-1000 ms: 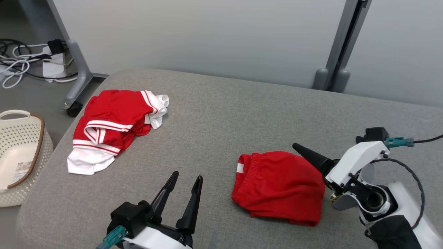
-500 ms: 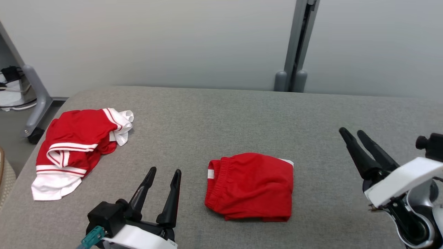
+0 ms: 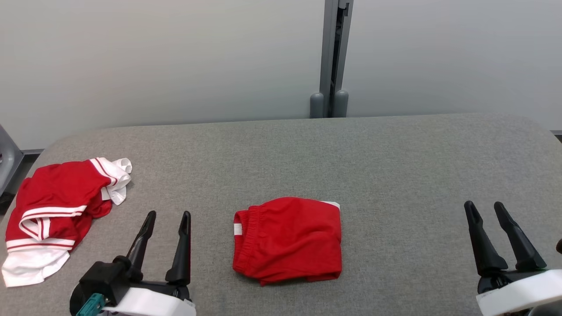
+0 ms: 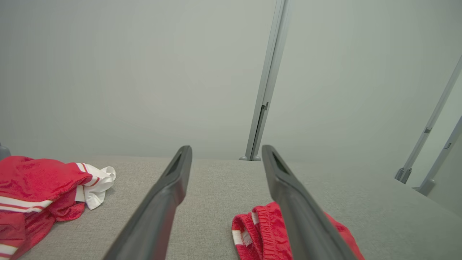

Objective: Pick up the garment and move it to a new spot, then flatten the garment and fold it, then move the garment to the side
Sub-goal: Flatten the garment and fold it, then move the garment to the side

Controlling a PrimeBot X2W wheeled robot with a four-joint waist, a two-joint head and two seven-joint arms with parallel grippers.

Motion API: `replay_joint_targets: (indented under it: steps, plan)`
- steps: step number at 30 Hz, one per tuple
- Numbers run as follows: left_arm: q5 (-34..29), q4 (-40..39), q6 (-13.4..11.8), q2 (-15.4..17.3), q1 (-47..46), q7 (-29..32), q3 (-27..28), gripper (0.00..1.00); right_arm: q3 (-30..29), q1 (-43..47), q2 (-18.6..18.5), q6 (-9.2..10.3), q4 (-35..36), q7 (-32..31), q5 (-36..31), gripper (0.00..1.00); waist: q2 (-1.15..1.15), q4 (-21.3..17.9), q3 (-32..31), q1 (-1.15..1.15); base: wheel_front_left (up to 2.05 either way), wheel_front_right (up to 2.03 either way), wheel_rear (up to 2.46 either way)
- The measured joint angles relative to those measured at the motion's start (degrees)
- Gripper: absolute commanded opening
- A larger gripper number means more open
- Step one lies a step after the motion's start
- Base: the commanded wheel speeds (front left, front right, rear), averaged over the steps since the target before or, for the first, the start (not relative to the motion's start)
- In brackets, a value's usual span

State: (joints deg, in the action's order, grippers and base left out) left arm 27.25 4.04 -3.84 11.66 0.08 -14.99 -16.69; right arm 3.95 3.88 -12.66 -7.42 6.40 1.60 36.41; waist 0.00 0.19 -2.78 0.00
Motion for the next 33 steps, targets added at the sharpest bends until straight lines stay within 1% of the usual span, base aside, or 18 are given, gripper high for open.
replay_joint_targets:
  steps: [5, 8, 12, 16, 21, 33]
  plan:
    - [-2.6, 0.1, -0.1, -1.1, 2.4, 0.0, 3.3, 1.0, 0.0, 1.8, -1.3, -0.01, -2.9, 4.4, -4.5, 1.0, 0.0, -0.7, -0.6, 0.0, 0.0, 0.0, 0.0]
    - [-4.2, 0.2, 0.4, -2.1, 3.9, 0.0, 4.5, 1.0, -0.6, 3.1, -1.0, -0.01, -4.5, 6.2, -6.5, 1.0, 0.0, -0.7, -1.1, 0.0, 0.0, 0.0, 0.0]
    - [-6.2, 0.5, 1.8, -3.6, 5.1, 0.0, 5.3, 1.0, -1.5, 4.5, -0.3, 0.0, -6.0, 7.6, -9.3, 1.0, 0.0, -0.2, -1.7, 0.0, 0.0, 0.0, 0.0]
    - [-7.7, 0.7, 2.8, -4.4, 5.6, 0.0, 6.2, 1.0, -2.9, 5.1, 1.0, -0.01, -6.8, 8.0, -10.5, 1.0, 0.0, 0.2, -1.9, 0.0, 0.0, 0.0, 0.0]
    - [-9.0, 1.1, 4.2, -5.4, 5.6, 0.0, 7.2, 1.0, -3.4, 4.9, 1.0, -0.01, -6.6, 8.0, -11.7, 1.0, 0.0, 0.4, -1.8, 0.0, 0.0, 0.0, 0.0]
    - [-11.0, 1.6, 6.3, -7.1, 5.5, 0.0, 8.3, 1.0, -2.8, 3.8, 1.2, -0.01, -5.8, 7.0, -12.6, 1.0, 0.0, 1.1, -1.1, 0.0, 0.0, 0.0, 0.0]
